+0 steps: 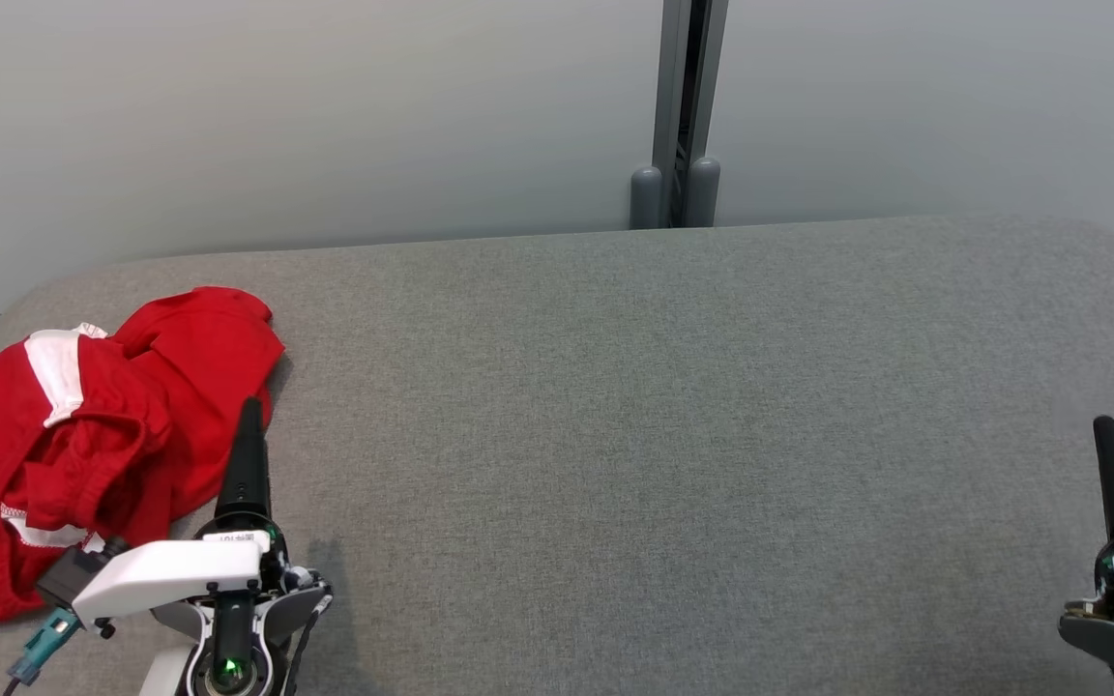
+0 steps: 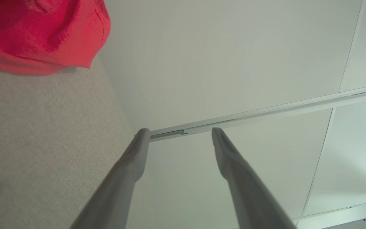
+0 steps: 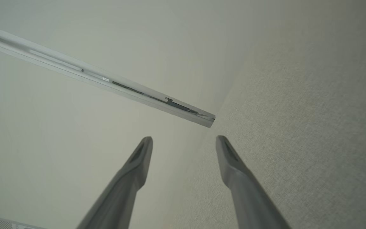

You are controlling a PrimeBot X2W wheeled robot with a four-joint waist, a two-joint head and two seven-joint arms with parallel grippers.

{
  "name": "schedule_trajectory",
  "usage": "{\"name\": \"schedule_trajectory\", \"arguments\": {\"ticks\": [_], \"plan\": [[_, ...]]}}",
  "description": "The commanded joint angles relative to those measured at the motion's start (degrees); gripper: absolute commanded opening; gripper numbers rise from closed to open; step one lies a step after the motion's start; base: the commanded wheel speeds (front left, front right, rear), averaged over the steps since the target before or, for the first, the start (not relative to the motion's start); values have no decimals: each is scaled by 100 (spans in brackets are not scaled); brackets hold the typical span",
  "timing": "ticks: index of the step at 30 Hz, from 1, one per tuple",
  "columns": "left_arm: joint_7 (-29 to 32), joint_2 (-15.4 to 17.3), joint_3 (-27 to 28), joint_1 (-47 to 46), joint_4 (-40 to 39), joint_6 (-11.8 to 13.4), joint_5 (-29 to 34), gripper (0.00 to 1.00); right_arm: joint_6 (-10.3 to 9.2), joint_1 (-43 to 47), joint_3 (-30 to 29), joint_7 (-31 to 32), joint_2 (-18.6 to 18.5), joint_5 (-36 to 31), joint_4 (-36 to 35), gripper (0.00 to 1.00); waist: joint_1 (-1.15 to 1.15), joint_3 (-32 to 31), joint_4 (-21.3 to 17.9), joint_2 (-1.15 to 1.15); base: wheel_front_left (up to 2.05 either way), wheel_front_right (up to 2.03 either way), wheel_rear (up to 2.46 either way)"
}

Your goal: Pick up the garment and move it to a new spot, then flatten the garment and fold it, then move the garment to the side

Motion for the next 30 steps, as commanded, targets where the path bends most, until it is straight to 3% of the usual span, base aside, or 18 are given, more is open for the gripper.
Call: {"name": "schedule_trajectory", "arguments": {"ticks": [1,18,24,30], "plan": [[-52,24,128,-84,-160,-3,186,100,5,-191,92,-102,-122,-340,-172,100,0,-1,6,0,0,0,0],[-243,36,993,64,-1075,1,1861,100,7,-579,1100,-651,-407,-2822,-935,100,0,9,18,0,0,0,0],[-296,38,809,183,-1689,422,2804,100,8,-681,1531,-815,-531,-3541,-1144,100,0,31,12,0,0,0,0],[-350,38,251,382,-2175,936,3846,100,9,-607,1683,-966,-482,-4136,-1089,100,0,34,8,0,0,0,0]]}}
